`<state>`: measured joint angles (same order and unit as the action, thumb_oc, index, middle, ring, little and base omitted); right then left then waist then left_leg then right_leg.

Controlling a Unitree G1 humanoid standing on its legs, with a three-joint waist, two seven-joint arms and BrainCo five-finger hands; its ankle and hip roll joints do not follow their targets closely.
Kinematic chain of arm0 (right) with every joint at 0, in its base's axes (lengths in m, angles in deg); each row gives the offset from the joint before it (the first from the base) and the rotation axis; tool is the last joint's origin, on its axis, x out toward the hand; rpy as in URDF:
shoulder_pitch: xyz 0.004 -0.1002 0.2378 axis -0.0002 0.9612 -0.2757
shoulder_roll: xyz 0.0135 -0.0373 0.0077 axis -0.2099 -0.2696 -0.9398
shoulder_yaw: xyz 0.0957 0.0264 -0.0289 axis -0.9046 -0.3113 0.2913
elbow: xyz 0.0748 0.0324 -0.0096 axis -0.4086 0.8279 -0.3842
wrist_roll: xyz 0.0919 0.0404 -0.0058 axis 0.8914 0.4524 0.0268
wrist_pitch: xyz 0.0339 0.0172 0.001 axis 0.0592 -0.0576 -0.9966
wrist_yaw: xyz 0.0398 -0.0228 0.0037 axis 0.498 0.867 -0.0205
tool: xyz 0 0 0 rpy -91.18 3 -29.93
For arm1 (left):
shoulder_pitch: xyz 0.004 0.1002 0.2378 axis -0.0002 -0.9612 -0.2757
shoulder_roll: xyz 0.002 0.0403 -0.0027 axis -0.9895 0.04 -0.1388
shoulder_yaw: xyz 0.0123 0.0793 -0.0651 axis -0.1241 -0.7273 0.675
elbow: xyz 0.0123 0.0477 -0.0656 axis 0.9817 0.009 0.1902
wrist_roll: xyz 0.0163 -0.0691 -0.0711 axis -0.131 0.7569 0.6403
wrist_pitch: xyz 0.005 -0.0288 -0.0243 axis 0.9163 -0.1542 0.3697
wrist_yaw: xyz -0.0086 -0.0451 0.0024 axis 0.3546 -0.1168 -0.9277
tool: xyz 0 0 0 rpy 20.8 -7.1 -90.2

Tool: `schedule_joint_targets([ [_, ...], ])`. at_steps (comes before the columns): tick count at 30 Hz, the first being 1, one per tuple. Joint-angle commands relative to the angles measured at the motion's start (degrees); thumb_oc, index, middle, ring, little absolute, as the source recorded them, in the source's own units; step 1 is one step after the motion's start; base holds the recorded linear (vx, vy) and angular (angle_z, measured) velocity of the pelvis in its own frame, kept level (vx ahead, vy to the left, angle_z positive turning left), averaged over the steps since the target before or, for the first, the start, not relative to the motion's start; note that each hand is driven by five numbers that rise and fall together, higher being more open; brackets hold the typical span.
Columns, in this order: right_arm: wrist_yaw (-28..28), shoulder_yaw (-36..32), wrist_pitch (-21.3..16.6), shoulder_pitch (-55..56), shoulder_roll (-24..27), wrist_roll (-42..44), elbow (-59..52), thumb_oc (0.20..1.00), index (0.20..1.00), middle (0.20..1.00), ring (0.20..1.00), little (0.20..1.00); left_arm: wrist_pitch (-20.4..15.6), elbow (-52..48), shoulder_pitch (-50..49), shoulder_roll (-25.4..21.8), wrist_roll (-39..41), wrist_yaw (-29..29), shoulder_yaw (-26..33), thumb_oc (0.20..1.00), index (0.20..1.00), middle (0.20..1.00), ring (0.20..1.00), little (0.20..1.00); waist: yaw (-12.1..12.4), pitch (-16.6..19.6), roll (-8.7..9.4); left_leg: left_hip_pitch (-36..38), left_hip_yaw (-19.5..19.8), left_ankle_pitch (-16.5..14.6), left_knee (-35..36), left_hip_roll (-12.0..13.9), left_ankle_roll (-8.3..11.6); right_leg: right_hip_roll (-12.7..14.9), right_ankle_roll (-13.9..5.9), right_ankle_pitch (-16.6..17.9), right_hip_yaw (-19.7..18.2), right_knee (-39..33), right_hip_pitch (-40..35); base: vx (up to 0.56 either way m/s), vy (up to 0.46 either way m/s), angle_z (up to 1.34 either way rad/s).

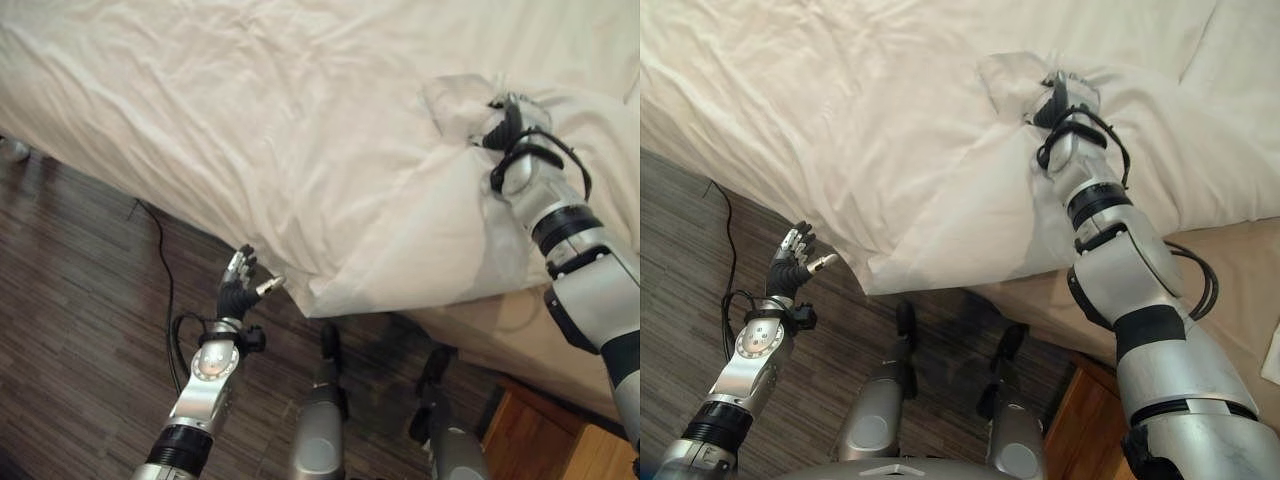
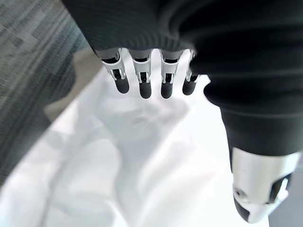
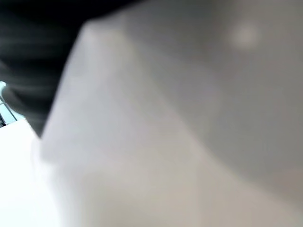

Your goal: Making the bed.

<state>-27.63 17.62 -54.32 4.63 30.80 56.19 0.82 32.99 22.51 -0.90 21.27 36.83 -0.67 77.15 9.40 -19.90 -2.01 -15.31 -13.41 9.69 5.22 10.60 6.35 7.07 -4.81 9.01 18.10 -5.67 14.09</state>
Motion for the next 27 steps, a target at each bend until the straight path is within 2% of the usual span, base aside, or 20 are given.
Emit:
schedule_joint_targets([
  [1, 0.99, 2.94, 1.20, 2.78, -3.26, 0.52, 3.52, 0.200, 0.200, 0.200, 0.200, 0.200, -2.35, 2.27, 3.22, -0.58, 2.15, -1.92, -1.64, 1.000, 1.000, 1.000, 1.000, 1.000, -0.31, -1.11, 3.65, 5.86, 6.09, -4.05, -1.24, -0.03, 4.04, 1.19, -4.27, -1.59, -2.42, 0.67, -0.56, 0.07, 0.072, -0.26],
  [2, 1.25, 2.08, 1.23, 5.61, -3.94, 0.75, 3.27, 0.200, 0.200, 0.200, 0.200, 0.200, -1.85, 4.05, 3.48, 0.11, 2.80, -1.88, -2.21, 1.000, 1.000, 1.000, 1.000, 1.000, -1.23, 0.11, 4.59, 8.68, 5.37, -6.10, -2.08, -0.19, 3.13, 1.41, -4.11, -1.65, -3.53, 0.67, -2.65, 0.08, 0.072, -0.26],
  [3, 1.25, 2.04, 1.25, 5.62, -3.92, 0.75, 3.23, 0.200, 0.200, 0.200, 0.200, 0.200, -1.88, 4.08, 3.51, 0.08, 2.81, -1.87, -2.24, 1.000, 1.000, 1.000, 1.000, 1.000, -1.22, 0.08, 4.70, 8.59, 5.35, -5.92, -2.08, -0.31, 3.07, 1.53, -4.11, -1.51, -3.57, 0.67, -2.55, 0.06, 0.102, -0.30],
  [7, 1.09, -0.99, 0.55, 11.14, -1.24, 2.86, -1.49, 0.200, 0.200, 0.200, 0.200, 0.200, -0.60, 4.57, 2.42, 0.14, 2.38, -1.49, -2.23, 1.000, 1.000, 1.000, 1.000, 1.000, -4.67, 2.65, 5.79, 13.51, 2.05, -6.17, -0.98, -0.67, 1.99, 2.49, -4.46, -1.25, -3.89, 0.67, -5.34, 0.02, 0.132, -0.11],
  [10, 1.57, -4.30, -0.18, 19.59, 0.38, 3.07, -8.55, 0.200, 0.200, 0.200, 0.200, 0.200, 1.11, 4.87, -0.20, 0.27, 1.74, -0.95, -0.44, 1.000, 1.000, 1.000, 1.000, 1.000, -7.88, 5.40, 7.17, 17.08, -0.11, -6.86, -0.27, -1.26, 1.31, 2.98, -4.98, -0.54, -4.82, 0.67, -7.57, 0.01, 0.156, -0.18],
  [11, 1.60, -4.37, -0.06, 19.84, 0.43, 3.04, -8.80, 0.200, 0.200, 0.200, 0.200, 0.200, 1.12, 4.84, -0.30, 0.25, 1.74, -0.95, -0.50, 1.000, 1.000, 1.000, 1.000, 1.000, -7.80, 5.39, 7.18, 17.22, -0.16, -6.89, -0.25, -1.28, 1.30, 3.00, -5.01, -0.55, -4.86, 0.67, -7.68, 0.02, 0.137, -0.30],
  [14, 2.40, -7.16, -0.21, 26.96, 2.54, 3.23, -13.31, 0.200, 0.200, 0.200, 0.200, 0.200, 2.28, 4.14, -2.48, 0.65, 1.67, -0.09, 0.87, 1.000, 1.000, 1.000, 1.000, 1.000, -9.78, 7.25, 7.74, 19.06, -1.19, -7.59, -0.22, -1.56, 0.95, 3.55, -5.51, -0.16, -5.44, 0.68, -9.24, 0.01, 0.100, -0.24],
  [16, 2.86, -10.41, -0.08, 32.55, 3.09, 4.22, -14.68, 0.200, 0.200, 0.200, 0.200, 0.200, 3.10, 3.94, -4.09, 1.22, 1.59, 0.82, 1.67, 1.000, 1.000, 1.000, 1.000, 1.000, -11.20, 8.59, 7.68, 20.29, -1.94, -7.98, -0.22, -2.07, 0.61, 3.90, -5.85, 0.09, -5.83, 0.68, -9.94, 0.00, 0.117, -0.13],
  [21, 2.80, -13.91, 0.58, 36.50, 5.59, 4.39, -14.31, 0.200, 0.200, 0.200, 0.200, 0.200, 4.18, 3.86, -6.24, 1.33, 1.38, 1.93, 2.22, 1.000, 1.000, 1.000, 1.000, 1.000, -12.59, 9.75, 7.35, 21.15, -3.11, -8.39, -0.22, -2.54, 0.33, 4.54, -6.35, 0.50, -6.39, 0.69, -10.23, -0.05, 0.058, -0.19],
  [24, 1.75, -16.84, 0.92, 39.05, 6.75, 4.72, -13.44, 0.200, 0.200, 0.200, 0.200, 0.200, 4.42, 4.15, -6.79, 1.64, 0.82, 2.28, 2.30, 1.000, 1.000, 1.000, 1.000, 1.000, -13.75, 9.72, 6.36, 21.64, -3.95, -8.59, -0.22, -3.11, 0.14, 5.05, -6.56, 0.77, -6.92, 0.73, -10.03, -0.05, 0.061, -0.11],
  [26, 0.90, -21.07, 1.08, 41.93, 8.72, 6.96, -12.67, 0.200, 0.200, 0.200, 0.200, 0.200, 4.48, 3.97, -7.81, 2.47, 0.78, 2.68, 3.05, 1.000, 1.000, 1.000, 1.000, 1.000, -15.27, 9.50, 5.46, 22.16, -5.20, -8.78, -0.22, -3.53, 0.04, 5.52, -6.70, 1.04, -7.55, 0.68, -9.68, -0.03, 0.044, -0.05],
  [27, 0.91, -21.15, 1.12, 42.12, 8.77, 6.96, -12.82, 0.200, 0.200, 0.200, 0.200, 0.200, 4.49, 3.93, -7.86, 2.48, 0.77, 2.68, 2.98, 1.000, 1.000, 1.000, 1.000, 1.000, -15.16, 9.53, 5.45, 22.21, -5.25, -8.80, -0.22, -3.54, 0.04, 5.51, -6.71, 1.04, -7.60, 0.68, -9.69, -0.02, 0.021, -0.11],
])
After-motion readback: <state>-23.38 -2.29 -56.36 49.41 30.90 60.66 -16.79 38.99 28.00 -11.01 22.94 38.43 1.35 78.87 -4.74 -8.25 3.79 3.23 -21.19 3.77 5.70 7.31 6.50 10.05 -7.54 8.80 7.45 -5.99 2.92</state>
